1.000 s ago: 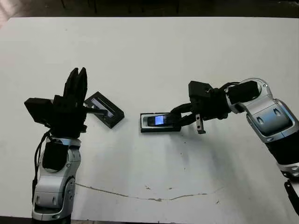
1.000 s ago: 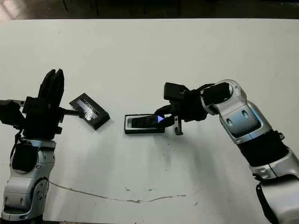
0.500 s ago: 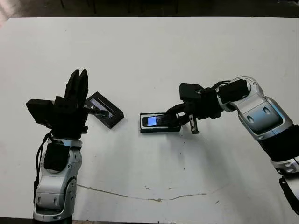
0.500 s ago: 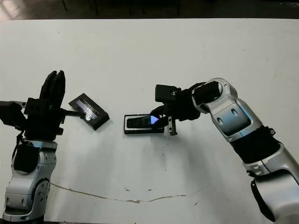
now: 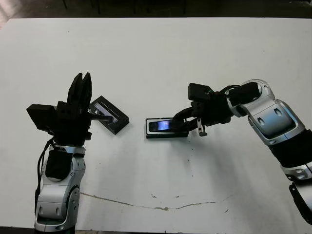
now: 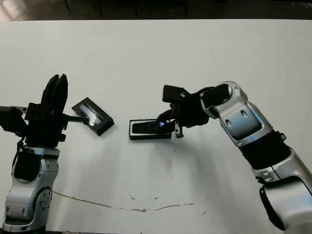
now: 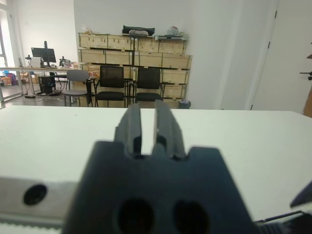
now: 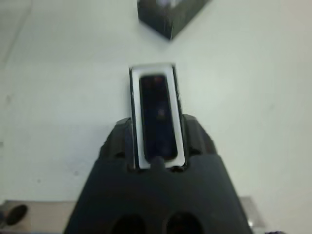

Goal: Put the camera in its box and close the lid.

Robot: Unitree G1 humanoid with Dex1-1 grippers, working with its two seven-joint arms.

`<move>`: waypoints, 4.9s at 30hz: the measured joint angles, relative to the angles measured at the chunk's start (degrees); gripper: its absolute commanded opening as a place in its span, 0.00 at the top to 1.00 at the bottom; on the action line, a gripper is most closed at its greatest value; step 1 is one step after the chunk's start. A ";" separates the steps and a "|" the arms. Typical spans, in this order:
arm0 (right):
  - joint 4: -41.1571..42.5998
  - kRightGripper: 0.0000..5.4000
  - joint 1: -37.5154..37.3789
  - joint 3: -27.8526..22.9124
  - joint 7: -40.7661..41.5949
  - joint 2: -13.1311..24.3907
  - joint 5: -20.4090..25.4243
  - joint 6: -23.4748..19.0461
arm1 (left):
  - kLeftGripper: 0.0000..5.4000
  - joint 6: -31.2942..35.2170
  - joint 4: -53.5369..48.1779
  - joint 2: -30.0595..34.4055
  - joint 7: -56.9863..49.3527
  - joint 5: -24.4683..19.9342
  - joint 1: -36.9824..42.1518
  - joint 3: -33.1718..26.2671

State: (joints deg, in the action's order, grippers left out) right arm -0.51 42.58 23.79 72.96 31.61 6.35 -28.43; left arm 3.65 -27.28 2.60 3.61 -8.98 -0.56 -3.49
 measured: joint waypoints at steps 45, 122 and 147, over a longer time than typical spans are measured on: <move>25.50 1.00 -27.12 -5.10 -37.59 -0.68 -26.13 22.17 | 1.00 0.11 -0.13 0.14 0.51 0.15 0.29 -0.61; 18.97 1.00 -22.02 -26.45 -46.81 -10.39 2.94 4.64 | 1.00 13.73 44.11 30.20 64.29 26.30 60.51 38.83; 21.14 1.00 -23.66 -23.70 -46.74 -9.39 2.82 2.71 | 1.00 7.56 47.98 25.97 75.41 34.63 58.12 44.85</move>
State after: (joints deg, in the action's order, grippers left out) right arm 20.63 18.93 0.08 26.22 22.21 9.18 -25.72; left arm 11.21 20.71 28.56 79.02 25.64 57.55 41.36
